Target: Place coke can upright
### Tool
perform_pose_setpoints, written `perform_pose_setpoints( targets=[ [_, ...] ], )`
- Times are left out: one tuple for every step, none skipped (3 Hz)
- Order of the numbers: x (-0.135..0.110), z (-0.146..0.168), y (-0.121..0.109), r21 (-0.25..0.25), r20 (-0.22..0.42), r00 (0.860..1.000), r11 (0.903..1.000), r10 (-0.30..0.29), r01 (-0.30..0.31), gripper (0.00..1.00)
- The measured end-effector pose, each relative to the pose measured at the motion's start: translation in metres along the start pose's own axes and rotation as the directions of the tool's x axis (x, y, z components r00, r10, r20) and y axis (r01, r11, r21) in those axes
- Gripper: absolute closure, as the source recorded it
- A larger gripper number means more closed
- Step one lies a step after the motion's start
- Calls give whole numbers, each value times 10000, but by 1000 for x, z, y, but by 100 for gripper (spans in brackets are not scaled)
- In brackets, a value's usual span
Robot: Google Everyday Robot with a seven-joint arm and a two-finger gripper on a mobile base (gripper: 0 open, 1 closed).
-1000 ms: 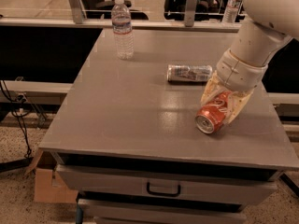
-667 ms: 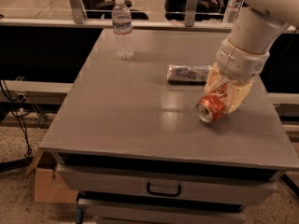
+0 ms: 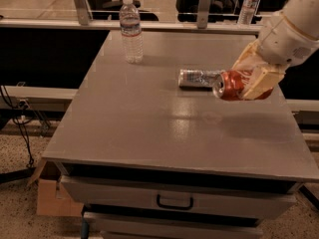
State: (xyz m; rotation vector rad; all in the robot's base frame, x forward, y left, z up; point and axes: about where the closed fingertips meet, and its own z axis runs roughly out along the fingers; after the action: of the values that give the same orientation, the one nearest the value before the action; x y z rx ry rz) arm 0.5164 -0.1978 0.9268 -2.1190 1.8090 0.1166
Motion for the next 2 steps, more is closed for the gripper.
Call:
perform_pose_setpoints(
  targets=[
    [-1, -11, 8, 1291, 2081, 9604, 9681, 1852, -2146, 100],
    [-15, -8, 20, 1890, 4093, 8797, 9208, 2419, -3411, 100]
  ],
)
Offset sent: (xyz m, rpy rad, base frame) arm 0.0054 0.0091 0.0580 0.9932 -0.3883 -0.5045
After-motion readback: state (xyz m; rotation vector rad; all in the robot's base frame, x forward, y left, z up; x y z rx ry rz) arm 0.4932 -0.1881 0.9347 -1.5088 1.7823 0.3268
